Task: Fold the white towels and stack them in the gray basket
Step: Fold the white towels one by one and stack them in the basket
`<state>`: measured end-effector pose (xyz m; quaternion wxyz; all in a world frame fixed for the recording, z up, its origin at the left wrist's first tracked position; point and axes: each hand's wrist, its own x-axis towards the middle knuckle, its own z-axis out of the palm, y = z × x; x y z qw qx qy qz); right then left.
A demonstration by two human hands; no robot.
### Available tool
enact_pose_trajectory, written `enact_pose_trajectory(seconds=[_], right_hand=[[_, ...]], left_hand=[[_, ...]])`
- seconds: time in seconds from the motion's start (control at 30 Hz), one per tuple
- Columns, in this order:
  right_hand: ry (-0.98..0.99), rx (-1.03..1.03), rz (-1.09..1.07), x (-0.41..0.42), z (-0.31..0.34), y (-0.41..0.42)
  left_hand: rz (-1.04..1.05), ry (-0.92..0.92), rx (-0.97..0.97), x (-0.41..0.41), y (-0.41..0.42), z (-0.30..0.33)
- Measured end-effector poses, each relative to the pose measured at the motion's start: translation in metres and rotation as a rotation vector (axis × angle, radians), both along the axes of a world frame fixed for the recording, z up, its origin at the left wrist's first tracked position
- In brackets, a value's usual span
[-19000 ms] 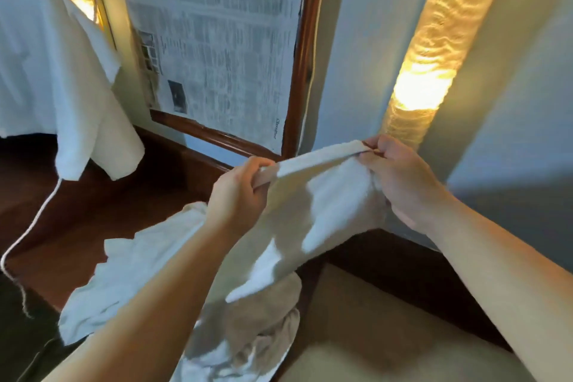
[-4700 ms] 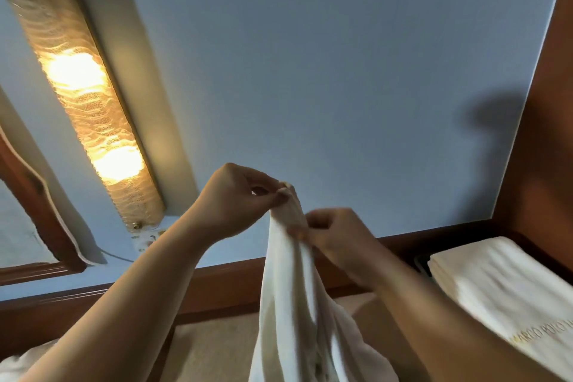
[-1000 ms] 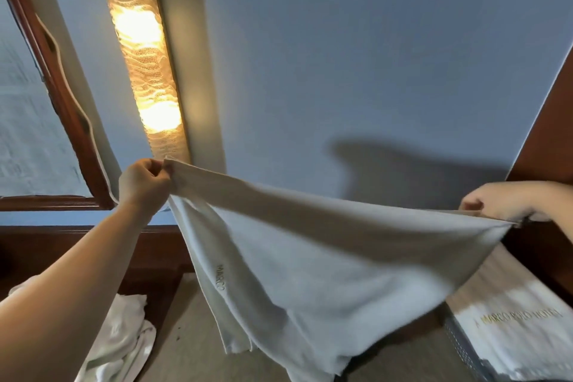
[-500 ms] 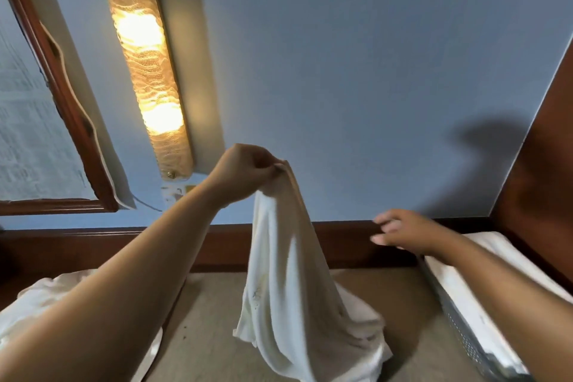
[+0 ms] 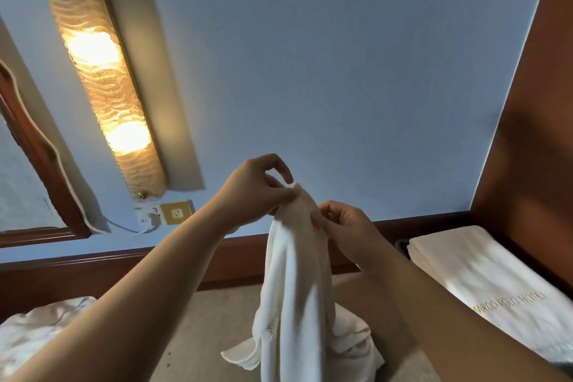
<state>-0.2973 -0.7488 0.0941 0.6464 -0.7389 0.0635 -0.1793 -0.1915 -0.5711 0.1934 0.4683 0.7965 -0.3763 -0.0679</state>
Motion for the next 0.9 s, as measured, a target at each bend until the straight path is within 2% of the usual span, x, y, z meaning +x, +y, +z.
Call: enact_pose_trajectory(seconds=[0.23, 0.4, 0.57, 0.7, 0.8, 0.9], right_hand=[[0.019, 0.113, 0.107, -0.004, 0.0, -0.018], [0.029, 0.353, 0.189, -0.006, 0.0, -0.05], [0.067, 0.412, 0.327, -0.007, 0.004, -0.092], [0.07, 0.363, 0.339, -0.008, 0.007, -0.122], [0.054, 0.326, 0.352, -0.009, 0.011, -0.139], [0.059, 0.251, 0.276, -0.012, 0.019, -0.151]], left_hand=[[-0.086, -0.015, 0.051, -0.016, -0.023, -0.015], [-0.279, -0.05, 0.095, -0.014, -0.037, -0.016], [-0.352, -0.44, 0.183, -0.013, -0.06, -0.023], [-0.454, -0.788, 0.235, -0.008, -0.083, -0.028], [-0.486, -1.111, 0.192, -0.005, -0.1, -0.026], [-0.515, -1.375, 0.126, -0.005, -0.117, -0.02]])
